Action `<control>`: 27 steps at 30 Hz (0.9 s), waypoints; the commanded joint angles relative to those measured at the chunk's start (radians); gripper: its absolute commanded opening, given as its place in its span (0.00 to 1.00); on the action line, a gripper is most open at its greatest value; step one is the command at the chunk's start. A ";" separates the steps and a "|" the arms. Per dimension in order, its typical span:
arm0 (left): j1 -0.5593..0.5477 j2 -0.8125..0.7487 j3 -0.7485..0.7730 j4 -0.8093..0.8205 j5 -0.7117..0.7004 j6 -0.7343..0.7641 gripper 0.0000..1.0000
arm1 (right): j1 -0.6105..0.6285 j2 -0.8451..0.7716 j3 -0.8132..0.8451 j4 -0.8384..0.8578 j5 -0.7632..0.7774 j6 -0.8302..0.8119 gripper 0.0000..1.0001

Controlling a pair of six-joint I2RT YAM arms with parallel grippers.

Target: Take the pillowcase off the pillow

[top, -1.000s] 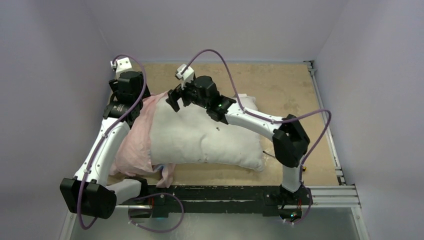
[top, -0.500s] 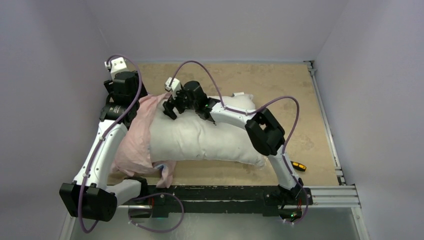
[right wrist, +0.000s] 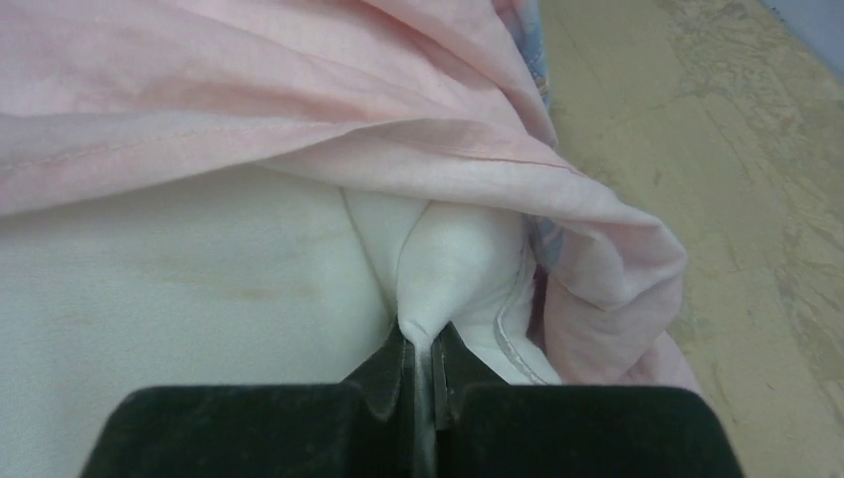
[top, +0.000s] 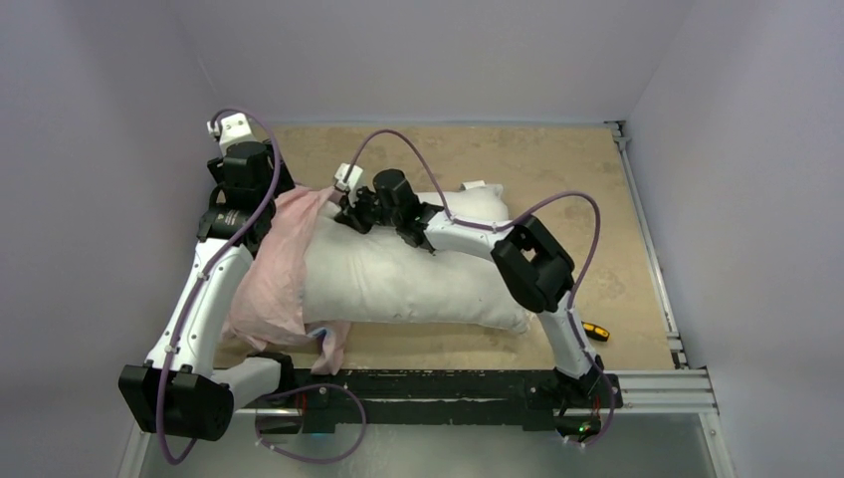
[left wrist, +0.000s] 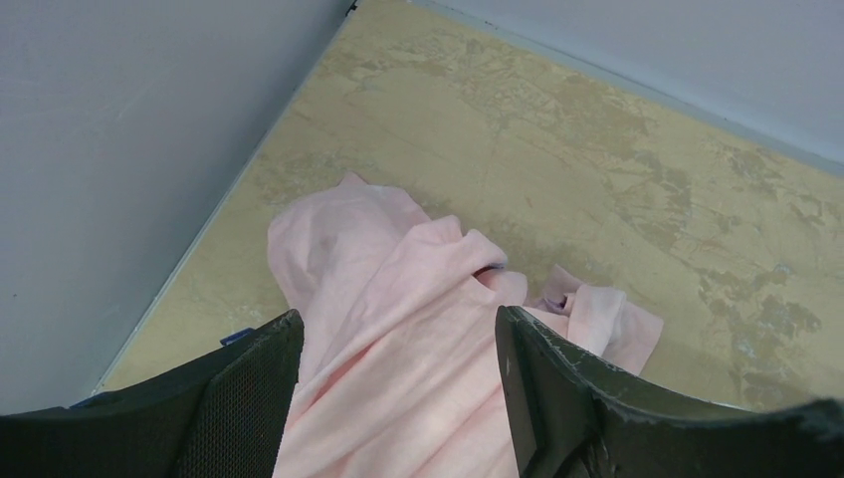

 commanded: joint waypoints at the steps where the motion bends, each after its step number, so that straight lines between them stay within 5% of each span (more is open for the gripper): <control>1: 0.008 -0.014 0.018 0.041 0.035 -0.017 0.70 | 0.008 -0.103 -0.072 -0.131 0.129 0.058 0.00; 7: 0.008 -0.013 0.010 0.058 0.145 -0.013 0.70 | 0.005 -0.322 -0.105 -0.104 0.406 0.116 0.00; 20: 0.003 0.026 -0.027 0.200 0.770 -0.031 0.70 | 0.006 -0.618 -0.349 0.058 0.585 0.218 0.00; 27: -0.063 0.037 -0.029 0.196 0.747 0.020 0.70 | 0.013 -0.692 -0.388 0.091 0.507 0.219 0.00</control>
